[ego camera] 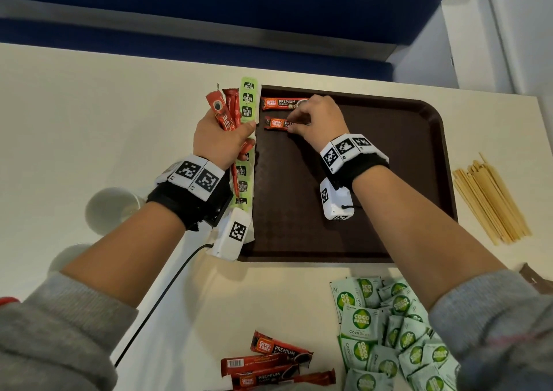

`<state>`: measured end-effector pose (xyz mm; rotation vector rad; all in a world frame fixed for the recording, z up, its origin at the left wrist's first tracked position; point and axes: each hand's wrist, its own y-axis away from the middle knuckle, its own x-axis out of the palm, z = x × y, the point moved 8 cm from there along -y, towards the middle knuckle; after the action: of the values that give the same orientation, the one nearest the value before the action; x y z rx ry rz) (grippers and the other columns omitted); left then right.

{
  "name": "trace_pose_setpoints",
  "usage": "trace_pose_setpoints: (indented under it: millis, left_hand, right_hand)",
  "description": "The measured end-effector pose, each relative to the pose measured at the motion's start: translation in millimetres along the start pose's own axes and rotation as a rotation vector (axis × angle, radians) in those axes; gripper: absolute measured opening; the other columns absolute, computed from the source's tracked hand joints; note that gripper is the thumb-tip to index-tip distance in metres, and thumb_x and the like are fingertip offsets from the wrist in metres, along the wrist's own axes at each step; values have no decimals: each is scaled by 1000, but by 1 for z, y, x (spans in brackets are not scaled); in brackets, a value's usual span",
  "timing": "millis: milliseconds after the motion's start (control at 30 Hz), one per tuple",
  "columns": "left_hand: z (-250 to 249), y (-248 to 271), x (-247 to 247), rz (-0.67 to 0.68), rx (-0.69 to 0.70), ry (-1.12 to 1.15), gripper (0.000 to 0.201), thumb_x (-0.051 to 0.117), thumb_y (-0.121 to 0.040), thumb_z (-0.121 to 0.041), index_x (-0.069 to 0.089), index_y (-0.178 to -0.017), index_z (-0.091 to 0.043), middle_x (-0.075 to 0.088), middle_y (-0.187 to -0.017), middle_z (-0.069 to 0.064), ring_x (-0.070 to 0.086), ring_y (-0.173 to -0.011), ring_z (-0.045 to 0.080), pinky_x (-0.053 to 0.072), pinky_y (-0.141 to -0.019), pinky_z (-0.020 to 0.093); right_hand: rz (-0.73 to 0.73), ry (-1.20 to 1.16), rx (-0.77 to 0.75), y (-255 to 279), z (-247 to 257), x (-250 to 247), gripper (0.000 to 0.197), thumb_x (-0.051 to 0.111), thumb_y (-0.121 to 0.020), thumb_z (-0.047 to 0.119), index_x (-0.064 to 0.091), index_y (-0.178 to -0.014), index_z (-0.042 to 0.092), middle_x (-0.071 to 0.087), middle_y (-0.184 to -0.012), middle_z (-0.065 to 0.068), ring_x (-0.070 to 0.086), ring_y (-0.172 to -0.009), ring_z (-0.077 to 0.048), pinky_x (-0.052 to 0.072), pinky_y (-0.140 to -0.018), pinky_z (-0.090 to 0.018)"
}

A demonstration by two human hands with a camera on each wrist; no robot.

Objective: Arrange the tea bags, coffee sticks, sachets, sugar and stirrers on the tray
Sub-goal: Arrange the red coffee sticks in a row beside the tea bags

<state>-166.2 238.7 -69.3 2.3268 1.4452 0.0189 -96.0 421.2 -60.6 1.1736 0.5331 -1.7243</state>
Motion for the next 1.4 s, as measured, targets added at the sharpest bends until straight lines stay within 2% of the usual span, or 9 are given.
trace_pose_setpoints:
  millis: [100, 233, 500, 900, 1033, 1100, 1267, 1333, 1400]
  left_hand:
    - [1, 0, 0, 0, -3, -4, 14, 72, -80, -25, 65, -92, -26, 73, -91, 3, 72, -77, 22, 57, -75, 43]
    - [2, 0, 1, 5, -10, -16, 22, 73, -78, -29, 68, -98, -20, 74, -94, 2, 72, -80, 21, 57, -77, 45]
    - [1, 0, 1, 5, -6, -20, 26, 71, -83, -23, 66, -106, -11, 72, -91, 2, 71, -69, 14, 51, -50, 24]
    - [3, 0, 0, 0, -19, -35, 25, 73, -81, -29, 68, -102, -17, 73, -94, 2, 71, -77, 19, 57, -67, 35]
    - [0, 3, 3, 11, -12, -26, 25, 73, -82, -26, 67, -103, -12, 71, -88, 5, 68, -66, 15, 53, -54, 26]
    - [-2, 5, 5, 12, -17, -22, 26, 73, -82, -26, 67, -103, -12, 71, -88, 5, 69, -68, 16, 53, -54, 26]
    - [-3, 10, 9, 35, -17, 15, 32, 74, -82, -27, 67, -107, -9, 73, -92, 9, 72, -73, 21, 55, -62, 30]
    - [-7, 13, 10, 49, 1, 13, 33, 72, -84, -29, 66, -110, -9, 72, -93, 6, 72, -72, 16, 56, -62, 27]
    - [-11, 16, 10, 50, 22, -11, 34, 68, -86, -34, 66, -110, -10, 72, -91, 4, 70, -69, 10, 55, -58, 22]
  right_hand:
    - [41, 54, -7, -2, 0, 6, 26, 69, -83, 25, 71, -108, 20, 57, -118, -4, 47, -116, -21, 38, -99, -32]
    - [0, 33, 2, -6, 3, 6, 24, 69, -83, 21, 71, -107, 18, 58, -113, -4, 54, -107, -21, 44, -95, -31]
    - [-25, 51, 14, -13, 6, 5, 23, 66, -86, 22, 71, -108, 18, 57, -114, -6, 54, -107, -21, 43, -92, -29]
    - [-28, 98, -24, -11, 8, 3, 26, 59, -91, 19, 67, -116, 19, 55, -122, -7, 51, -116, -22, 38, -96, -27]
    - [-35, 82, -29, -9, 8, 1, 27, 60, -90, 18, 67, -116, 18, 56, -121, -7, 49, -116, -21, 39, -97, -28]
    - [-43, 71, -37, -7, 10, -1, 27, 61, -90, 19, 67, -116, 18, 57, -120, -7, 49, -117, -20, 38, -97, -27]
    - [-77, -100, -72, 3, 24, -9, 26, 61, -89, 35, 71, -106, 17, 63, -104, -3, 56, -95, -13, 43, -85, -24]
    - [-48, -195, -103, 10, 37, -11, 30, 59, -89, 41, 72, -100, 16, 66, -95, 0, 56, -84, -9, 40, -77, -20]
    - [27, -299, -111, 17, 48, -10, 37, 57, -88, 47, 73, -93, 14, 69, -85, -2, 61, -75, -13, 46, -71, -25]
